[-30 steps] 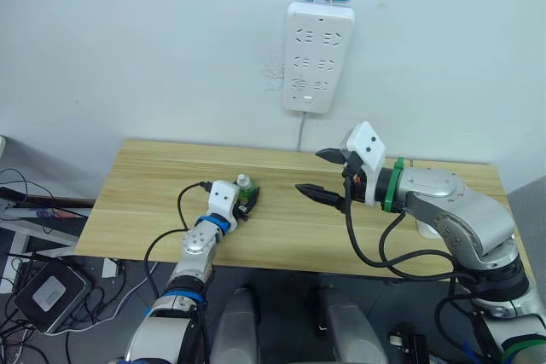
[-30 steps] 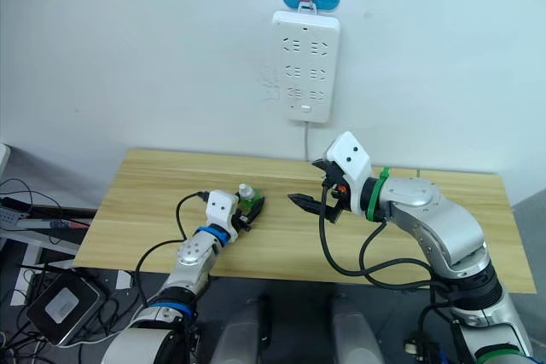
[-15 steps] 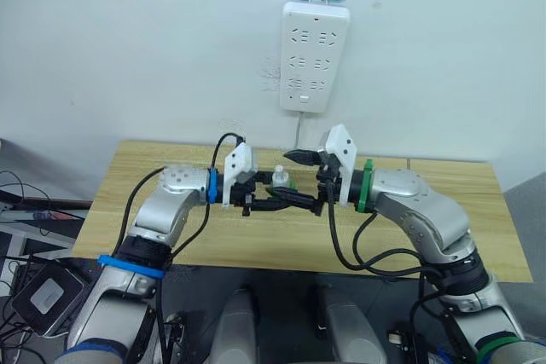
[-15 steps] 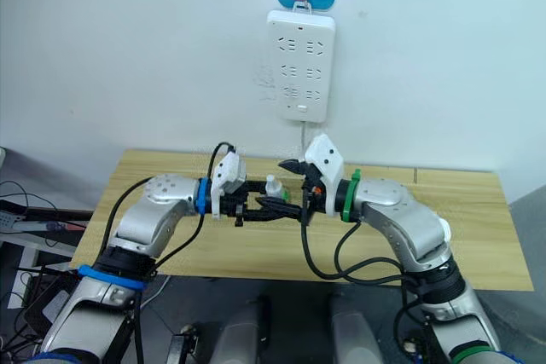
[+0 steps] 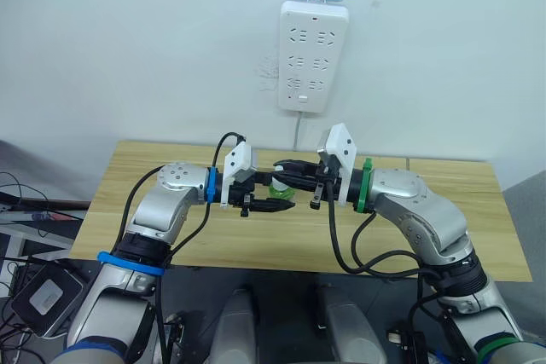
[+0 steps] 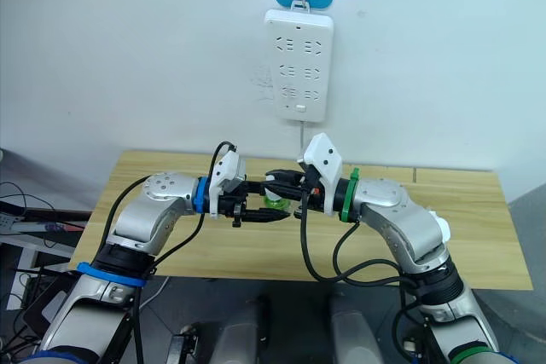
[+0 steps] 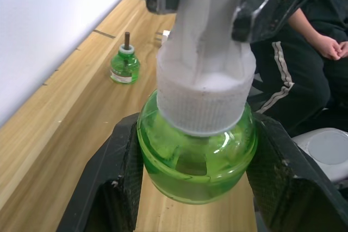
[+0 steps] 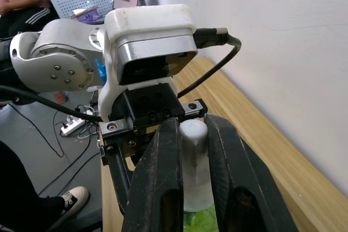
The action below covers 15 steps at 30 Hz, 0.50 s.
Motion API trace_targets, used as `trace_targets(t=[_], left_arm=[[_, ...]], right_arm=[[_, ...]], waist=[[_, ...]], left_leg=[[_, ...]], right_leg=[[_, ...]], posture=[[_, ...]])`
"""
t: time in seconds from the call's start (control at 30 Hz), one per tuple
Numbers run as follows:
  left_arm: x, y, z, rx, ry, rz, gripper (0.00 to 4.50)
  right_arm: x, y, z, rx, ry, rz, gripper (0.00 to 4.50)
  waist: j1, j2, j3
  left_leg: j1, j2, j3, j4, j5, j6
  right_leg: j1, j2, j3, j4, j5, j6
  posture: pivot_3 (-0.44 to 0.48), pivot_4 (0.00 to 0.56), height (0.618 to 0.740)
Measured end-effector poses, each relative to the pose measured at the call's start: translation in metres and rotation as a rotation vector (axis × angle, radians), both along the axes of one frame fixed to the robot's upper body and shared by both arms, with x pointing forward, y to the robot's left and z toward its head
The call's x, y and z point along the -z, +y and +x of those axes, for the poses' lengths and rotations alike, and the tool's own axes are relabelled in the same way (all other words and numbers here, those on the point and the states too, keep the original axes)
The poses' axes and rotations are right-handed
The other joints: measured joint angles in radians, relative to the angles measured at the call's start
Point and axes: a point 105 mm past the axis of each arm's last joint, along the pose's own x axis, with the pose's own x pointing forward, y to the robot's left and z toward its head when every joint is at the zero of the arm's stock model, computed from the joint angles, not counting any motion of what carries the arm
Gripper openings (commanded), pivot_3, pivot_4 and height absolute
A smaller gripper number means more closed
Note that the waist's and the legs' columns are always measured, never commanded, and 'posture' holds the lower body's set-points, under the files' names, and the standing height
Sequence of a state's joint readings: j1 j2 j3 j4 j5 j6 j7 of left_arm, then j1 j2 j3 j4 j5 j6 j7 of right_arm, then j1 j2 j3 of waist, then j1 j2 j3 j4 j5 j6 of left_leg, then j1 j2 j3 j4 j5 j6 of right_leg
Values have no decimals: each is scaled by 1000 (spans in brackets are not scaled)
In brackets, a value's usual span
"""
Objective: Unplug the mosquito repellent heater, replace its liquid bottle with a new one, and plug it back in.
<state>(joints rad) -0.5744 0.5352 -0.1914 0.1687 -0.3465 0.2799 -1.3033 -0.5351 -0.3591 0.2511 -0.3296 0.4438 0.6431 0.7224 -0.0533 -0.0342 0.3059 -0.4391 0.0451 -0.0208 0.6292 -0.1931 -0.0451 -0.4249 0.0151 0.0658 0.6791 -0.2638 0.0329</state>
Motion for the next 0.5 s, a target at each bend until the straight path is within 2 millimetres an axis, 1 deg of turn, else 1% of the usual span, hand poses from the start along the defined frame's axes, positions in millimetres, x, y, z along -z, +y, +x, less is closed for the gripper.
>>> trace_targets(t=[0.1, 0.13, 0.23, 0.27, 0.47, 0.5], left_arm=[[1, 0, -1, 3, 1, 0, 2267], [2, 0, -2, 4, 3, -1, 2267], [3, 4, -2, -5, -2, 5, 2267], [2, 6, -2, -8, -7, 4, 2267], [1, 5, -3, -10, -18, -1, 2267], [1, 5, -3, -9, -19, -1, 2267]], right_arm=[[1, 0, -1, -7, 10, 3, 282], [1, 0, -2, -8, 16, 3, 1028], [3, 0, -1, -1, 36, -3, 1986], [4, 0, -1, 0, 37, -3, 2440], [7, 1, 1, 3, 53, -11, 4424], [8, 1, 1, 3, 55, -12, 4424]], waist=[[1, 0, 0], [1, 0, 0], [1, 0, 0], [2, 0, 0], [4, 0, 0], [4, 0, 0]], left_leg=[[0, 0, 0, 0, 0, 0], [0, 0, 0, 0, 0, 0], [0, 0, -1, 0, 0, 0], [0, 0, -1, 0, 0, 0], [0, 0, -1, 0, 0, 0], [0, 0, -1, 0, 0, 0]], right_leg=[[0, 0, 0, 0, 0, 0], [0, 0, 0, 0, 0, 0], [0, 0, 0, 1, 0, 0], [0, 0, -1, 1, 0, 0], [0, 0, 0, 1, 0, 0], [0, 0, -1, 1, 0, 0]], posture=[[-5, 261, 740], [-3, 261, 740], [-1, 258, 740], [-1, 258, 740], [2, 260, 740], [2, 260, 740]])
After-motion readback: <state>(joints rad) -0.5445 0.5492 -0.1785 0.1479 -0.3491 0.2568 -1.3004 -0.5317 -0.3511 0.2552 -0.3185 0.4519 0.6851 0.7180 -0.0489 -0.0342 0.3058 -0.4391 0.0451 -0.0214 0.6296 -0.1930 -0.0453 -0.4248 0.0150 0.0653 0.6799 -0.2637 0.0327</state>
